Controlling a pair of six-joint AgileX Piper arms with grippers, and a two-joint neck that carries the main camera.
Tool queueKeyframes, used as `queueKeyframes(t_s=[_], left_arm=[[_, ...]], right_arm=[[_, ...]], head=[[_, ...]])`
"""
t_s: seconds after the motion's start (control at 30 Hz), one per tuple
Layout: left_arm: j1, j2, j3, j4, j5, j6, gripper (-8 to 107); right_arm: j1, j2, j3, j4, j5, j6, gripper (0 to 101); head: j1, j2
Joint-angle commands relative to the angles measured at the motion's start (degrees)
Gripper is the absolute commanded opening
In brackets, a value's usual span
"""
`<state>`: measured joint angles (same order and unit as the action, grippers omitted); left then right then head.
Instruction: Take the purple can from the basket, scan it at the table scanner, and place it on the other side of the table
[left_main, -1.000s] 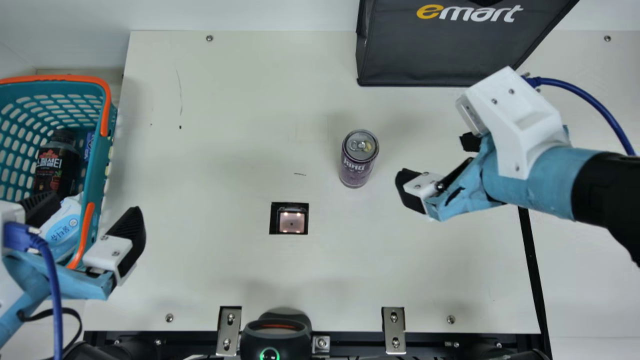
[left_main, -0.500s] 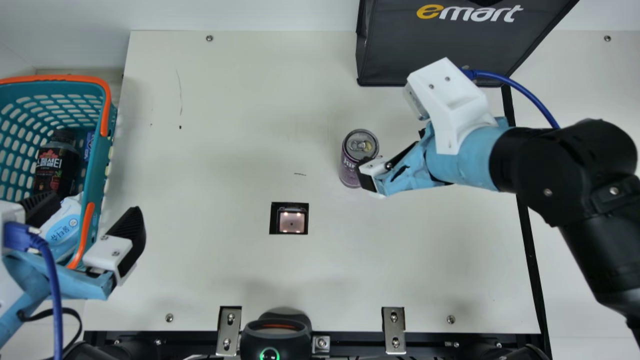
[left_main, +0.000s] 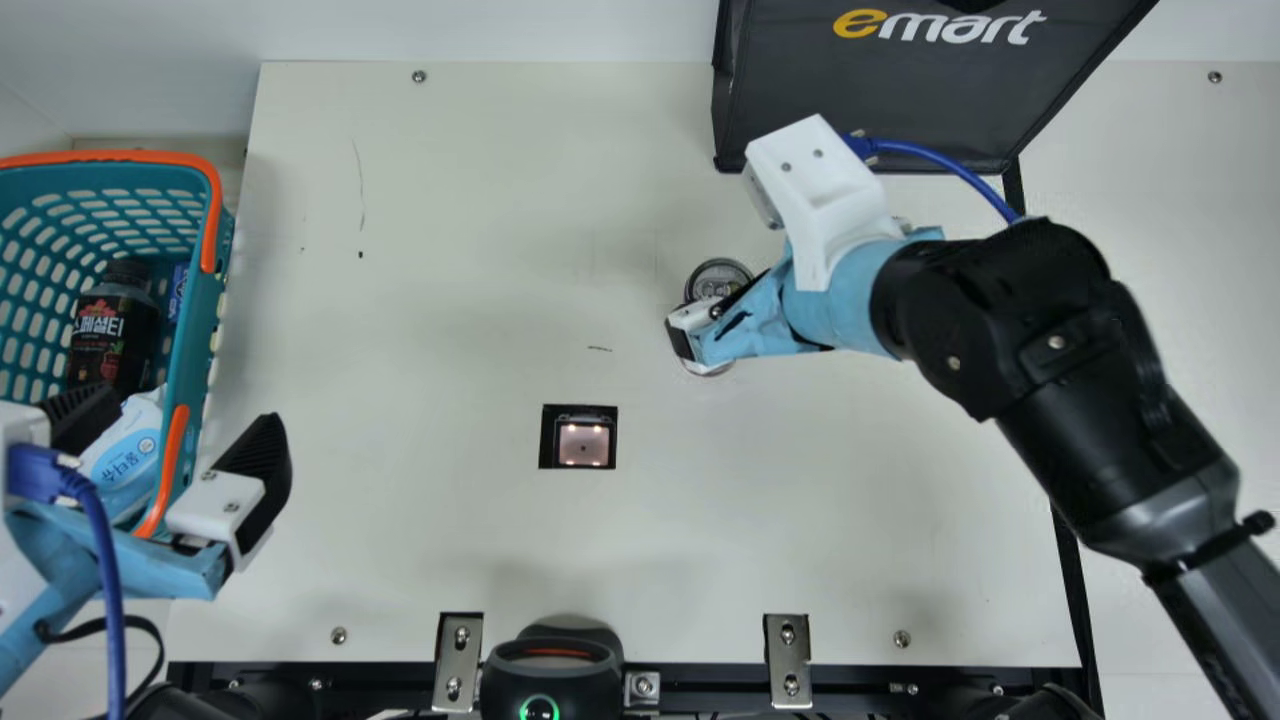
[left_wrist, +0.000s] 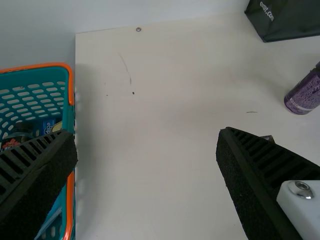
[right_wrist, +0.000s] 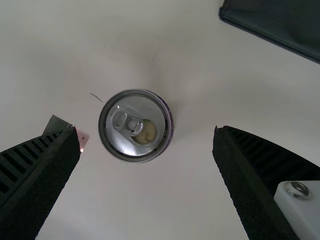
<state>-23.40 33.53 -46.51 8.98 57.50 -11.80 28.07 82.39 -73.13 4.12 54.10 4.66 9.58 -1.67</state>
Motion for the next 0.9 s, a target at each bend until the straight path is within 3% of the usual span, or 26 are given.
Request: queueKeyframes(t_s=[0.0, 0.57, 0.87], left_arm=[[0.0, 0.0, 0.0, 0.0, 0.0, 0.0, 90], [0.0, 0.0, 0.0, 0.0, 0.0, 0.0, 90], [0.0, 0.0, 0.0, 0.0, 0.0, 0.0, 90]], right_arm=[[0.58, 0.83, 0.21, -0.75, -0.89, 1.0, 95], [4.62, 6.22, 1.96, -6.89, -5.9, 7.08, 95], [5.94, 7.25, 2.08, -10.11, -6.7, 9.4, 35]], head=[[-1.66, 0.09], [-1.66, 0.09], [-1.66, 0.09]])
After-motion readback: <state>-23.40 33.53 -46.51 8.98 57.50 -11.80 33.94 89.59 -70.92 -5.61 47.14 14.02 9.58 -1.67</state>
